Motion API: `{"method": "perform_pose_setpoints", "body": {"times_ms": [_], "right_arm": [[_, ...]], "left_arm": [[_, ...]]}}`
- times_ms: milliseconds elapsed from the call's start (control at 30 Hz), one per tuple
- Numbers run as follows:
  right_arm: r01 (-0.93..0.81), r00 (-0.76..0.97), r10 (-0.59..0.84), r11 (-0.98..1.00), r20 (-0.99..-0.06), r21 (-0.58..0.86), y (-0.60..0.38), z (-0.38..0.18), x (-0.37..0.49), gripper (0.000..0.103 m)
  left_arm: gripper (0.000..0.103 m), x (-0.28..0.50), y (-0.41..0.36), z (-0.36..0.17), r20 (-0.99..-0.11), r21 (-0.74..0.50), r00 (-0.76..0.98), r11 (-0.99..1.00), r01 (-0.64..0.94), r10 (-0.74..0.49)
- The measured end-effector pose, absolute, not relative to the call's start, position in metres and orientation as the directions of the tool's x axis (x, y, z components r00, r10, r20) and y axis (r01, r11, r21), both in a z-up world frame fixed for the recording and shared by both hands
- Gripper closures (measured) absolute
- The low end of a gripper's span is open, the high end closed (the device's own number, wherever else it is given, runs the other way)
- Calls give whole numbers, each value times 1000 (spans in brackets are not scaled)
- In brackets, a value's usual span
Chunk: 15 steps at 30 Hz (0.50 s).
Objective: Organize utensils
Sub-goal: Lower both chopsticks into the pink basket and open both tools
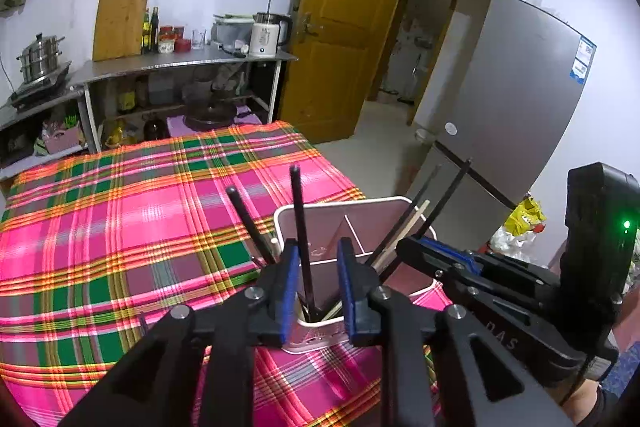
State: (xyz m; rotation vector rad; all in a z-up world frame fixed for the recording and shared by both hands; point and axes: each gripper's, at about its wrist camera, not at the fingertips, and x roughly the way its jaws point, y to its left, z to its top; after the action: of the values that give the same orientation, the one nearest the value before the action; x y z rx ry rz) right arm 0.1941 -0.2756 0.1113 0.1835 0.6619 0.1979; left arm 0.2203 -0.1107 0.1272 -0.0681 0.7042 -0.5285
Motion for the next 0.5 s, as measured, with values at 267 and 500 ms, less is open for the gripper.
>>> {"method": "perform_pose_setpoints", "body": {"times_ms": [267, 500], "right_arm": [[-114, 814, 215, 970, -540, 215, -277, 132, 173, 89], [-124, 832, 211, 972, -513, 200, -268, 138, 147, 88]], "left_arm": [[67, 193, -92, 153, -528, -221, 692, 867, 447, -491], [64, 168, -69, 154, -502, -210, 733, 887, 410, -458]]}}
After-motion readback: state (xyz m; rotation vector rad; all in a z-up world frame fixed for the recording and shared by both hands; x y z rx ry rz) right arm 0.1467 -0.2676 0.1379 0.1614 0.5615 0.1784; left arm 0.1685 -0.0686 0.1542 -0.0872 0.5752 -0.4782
